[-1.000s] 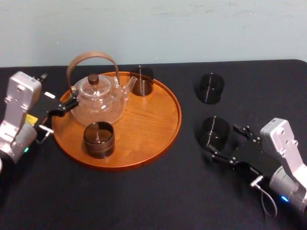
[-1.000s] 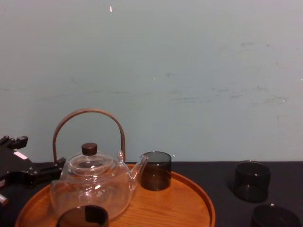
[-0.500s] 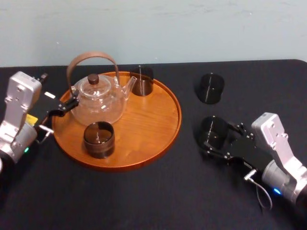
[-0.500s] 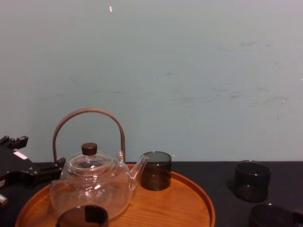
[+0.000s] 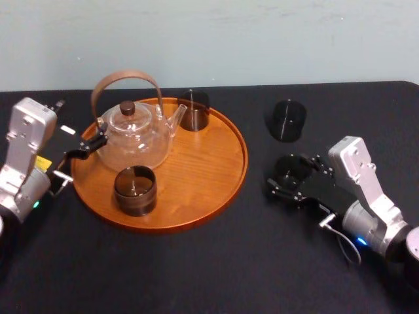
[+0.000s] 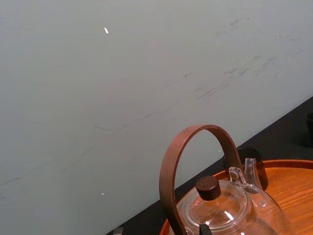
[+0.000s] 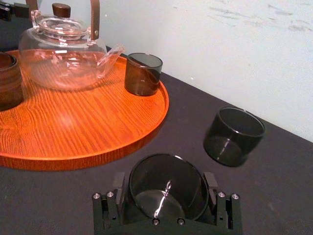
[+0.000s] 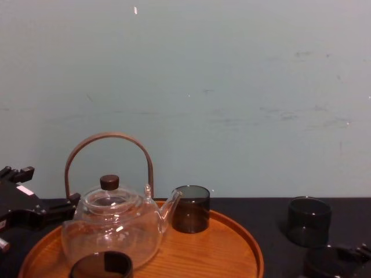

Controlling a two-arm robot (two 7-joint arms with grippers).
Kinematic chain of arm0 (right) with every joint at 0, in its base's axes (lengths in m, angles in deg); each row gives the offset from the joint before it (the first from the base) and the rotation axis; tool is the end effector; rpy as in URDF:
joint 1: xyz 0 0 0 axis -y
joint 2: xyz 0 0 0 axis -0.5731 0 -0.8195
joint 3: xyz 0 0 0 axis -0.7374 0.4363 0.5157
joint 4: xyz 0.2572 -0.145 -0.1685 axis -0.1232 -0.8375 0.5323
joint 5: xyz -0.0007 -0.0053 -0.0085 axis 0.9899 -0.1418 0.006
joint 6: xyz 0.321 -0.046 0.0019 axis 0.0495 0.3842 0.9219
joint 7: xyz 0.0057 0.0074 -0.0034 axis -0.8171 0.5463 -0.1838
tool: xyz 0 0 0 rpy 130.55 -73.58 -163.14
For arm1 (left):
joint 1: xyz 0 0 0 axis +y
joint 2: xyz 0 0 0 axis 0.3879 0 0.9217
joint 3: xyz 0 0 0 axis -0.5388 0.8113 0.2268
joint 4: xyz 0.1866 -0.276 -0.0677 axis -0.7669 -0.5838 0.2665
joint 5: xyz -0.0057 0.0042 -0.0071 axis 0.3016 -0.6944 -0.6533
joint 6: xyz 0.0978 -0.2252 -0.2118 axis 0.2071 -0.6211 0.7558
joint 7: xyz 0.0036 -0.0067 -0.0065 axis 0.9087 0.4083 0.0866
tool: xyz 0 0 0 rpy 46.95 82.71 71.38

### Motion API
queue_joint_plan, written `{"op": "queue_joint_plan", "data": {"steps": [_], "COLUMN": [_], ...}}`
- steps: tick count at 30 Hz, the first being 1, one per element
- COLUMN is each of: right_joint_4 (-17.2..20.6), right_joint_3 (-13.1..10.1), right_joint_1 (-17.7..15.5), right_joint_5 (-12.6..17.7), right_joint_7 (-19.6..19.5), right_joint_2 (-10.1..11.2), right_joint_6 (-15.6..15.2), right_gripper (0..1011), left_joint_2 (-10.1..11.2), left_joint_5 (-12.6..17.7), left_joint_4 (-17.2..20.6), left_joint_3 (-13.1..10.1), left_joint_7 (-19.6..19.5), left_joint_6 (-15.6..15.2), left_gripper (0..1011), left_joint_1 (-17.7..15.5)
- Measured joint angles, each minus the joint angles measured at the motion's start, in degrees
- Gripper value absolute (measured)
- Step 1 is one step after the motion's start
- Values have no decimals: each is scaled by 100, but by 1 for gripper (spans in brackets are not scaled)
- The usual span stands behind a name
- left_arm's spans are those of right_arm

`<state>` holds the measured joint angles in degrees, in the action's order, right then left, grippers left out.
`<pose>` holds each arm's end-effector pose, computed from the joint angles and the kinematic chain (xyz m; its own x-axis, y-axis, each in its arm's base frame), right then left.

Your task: Pick up the glass from the table and place it on the tray.

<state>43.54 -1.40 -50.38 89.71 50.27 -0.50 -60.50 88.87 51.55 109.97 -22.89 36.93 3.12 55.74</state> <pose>0.3508 -0.0659 -0.3830 0.5650 -0.7949 0.2211 0.8210 0.5150 -0.2463 0.3808 0.1069 -0.3454 0.2923 0.8803 0.3738 -0.9552 0.2874 0.0701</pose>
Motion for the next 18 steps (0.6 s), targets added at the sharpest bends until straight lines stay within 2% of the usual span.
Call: {"op": "queue_joint_plan", "data": {"steps": [2, 10, 14, 18], "right_joint_4": [-91, -64, -48, -36], "right_joint_3": [1, 4, 4, 4], "right_joint_1": [81, 56, 46, 36], "right_joint_5": [-1, 0, 2, 3], "right_joint_7": [55, 44, 37, 30], "right_joint_2": [-79, -54, -43, -34], "right_joint_6": [-25, -26, -20, -15], "right_gripper": [1002, 1002, 941, 931], "left_joint_2": [0, 0, 0, 0], "left_joint_5": [0, 0, 0, 0], "left_joint_4": [0, 0, 0, 0], "left_joint_3": [0, 0, 0, 0], "left_joint_7": [0, 0, 0, 0], "left_joint_6": [0, 0, 0, 0], "left_gripper": [1010, 1010, 1010, 1009], "left_joint_1": [0, 0, 0, 0]}}
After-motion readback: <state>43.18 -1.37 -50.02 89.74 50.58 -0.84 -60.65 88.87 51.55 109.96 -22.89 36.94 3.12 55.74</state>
